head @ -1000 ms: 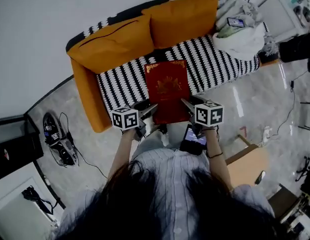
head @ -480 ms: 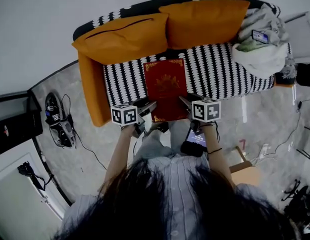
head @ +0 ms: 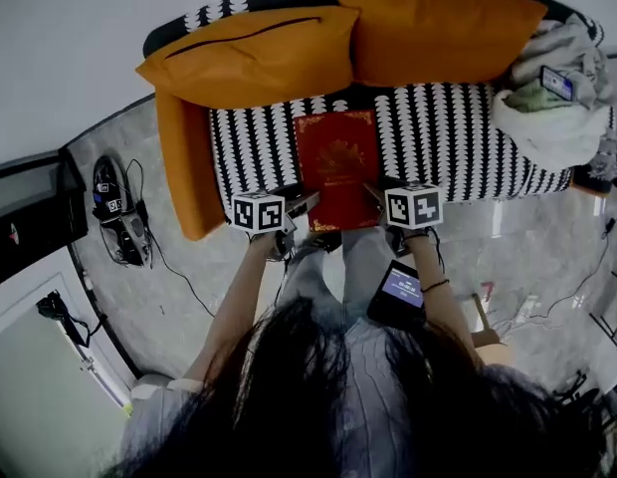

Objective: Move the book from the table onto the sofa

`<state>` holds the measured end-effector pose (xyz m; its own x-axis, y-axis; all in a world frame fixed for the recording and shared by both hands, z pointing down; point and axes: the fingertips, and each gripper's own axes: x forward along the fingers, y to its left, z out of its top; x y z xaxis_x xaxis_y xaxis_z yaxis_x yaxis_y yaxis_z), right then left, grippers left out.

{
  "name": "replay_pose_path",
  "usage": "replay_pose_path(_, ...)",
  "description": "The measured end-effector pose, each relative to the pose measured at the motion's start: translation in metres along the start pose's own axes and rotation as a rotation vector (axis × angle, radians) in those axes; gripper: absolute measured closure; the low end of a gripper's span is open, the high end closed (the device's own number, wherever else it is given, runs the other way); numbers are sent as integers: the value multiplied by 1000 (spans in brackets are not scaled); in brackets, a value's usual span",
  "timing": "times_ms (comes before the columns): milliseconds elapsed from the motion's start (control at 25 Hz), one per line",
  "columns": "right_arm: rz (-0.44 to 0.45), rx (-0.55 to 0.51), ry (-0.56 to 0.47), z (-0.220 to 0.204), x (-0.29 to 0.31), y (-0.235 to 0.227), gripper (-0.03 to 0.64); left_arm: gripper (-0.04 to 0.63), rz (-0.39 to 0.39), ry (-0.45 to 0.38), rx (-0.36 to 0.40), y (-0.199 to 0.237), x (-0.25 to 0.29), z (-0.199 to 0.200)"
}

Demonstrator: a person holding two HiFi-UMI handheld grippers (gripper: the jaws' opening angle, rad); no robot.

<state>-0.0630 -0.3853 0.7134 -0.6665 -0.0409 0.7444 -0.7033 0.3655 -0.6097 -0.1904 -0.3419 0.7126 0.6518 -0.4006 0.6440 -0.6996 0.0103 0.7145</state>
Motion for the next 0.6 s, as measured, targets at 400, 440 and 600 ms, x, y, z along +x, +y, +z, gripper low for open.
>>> replay_pose_path(400, -21, 9, 42, 6, 54, -46, 469, 359, 48, 32, -59, 49, 45, 3)
replay_pose_path(440, -21, 10, 47, 5, 59, -50, 469, 359, 52, 40, -63, 53, 48, 1)
replay_pose_path(600, -18, 0, 64, -4, 78, -59, 469, 359, 72, 85, -29, 71, 57, -5)
